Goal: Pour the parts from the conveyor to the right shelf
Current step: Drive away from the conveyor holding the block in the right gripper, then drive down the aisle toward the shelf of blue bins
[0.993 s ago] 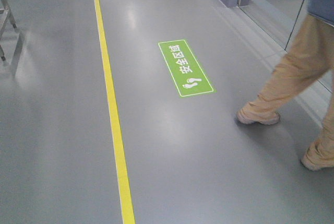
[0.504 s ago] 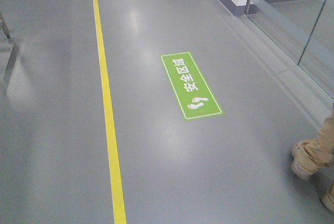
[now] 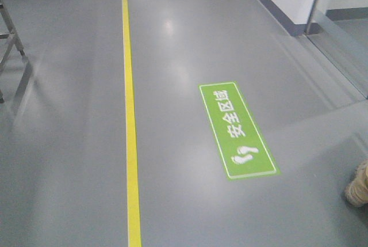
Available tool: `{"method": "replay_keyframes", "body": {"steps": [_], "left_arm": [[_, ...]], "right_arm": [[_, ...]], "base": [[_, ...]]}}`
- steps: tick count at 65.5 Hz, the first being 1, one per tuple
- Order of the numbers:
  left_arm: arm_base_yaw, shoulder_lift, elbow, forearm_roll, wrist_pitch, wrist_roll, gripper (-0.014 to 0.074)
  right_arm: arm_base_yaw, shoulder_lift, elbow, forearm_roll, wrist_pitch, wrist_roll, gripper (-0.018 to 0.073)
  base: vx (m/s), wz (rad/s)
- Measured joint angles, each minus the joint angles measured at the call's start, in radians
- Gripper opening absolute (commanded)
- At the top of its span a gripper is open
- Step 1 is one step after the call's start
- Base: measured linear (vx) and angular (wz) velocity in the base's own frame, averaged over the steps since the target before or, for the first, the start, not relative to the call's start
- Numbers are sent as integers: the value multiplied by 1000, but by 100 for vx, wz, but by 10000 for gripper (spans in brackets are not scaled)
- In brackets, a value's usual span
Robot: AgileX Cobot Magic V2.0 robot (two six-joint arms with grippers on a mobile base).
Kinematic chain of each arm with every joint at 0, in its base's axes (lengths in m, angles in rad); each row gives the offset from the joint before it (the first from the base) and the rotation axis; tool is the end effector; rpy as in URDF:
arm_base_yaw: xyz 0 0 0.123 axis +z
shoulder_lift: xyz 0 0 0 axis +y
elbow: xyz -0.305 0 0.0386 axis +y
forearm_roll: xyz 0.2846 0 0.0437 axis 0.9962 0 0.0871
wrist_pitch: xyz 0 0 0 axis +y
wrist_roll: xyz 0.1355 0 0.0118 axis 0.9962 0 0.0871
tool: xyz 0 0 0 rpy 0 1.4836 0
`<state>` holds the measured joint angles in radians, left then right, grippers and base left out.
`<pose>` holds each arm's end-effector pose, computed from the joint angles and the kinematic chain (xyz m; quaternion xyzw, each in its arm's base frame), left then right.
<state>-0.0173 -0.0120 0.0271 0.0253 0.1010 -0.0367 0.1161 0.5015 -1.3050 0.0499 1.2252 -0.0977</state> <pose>0.1157 -0.0017 0.1934 0.0012 0.7172 -0.0091 0.6968 0.0445 0.0116 0.4941 -0.0936 0.8093 0.0294 0.5791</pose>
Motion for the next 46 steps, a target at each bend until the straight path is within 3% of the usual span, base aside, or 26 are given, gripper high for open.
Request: {"method": "replay_keyframes", "body": {"steps": [46], "left_arm": [[0, 0, 0, 0, 0, 0, -6]], "right_arm": [[0, 0, 1, 1, 2, 0, -5]], "base": [[77, 13]]}}
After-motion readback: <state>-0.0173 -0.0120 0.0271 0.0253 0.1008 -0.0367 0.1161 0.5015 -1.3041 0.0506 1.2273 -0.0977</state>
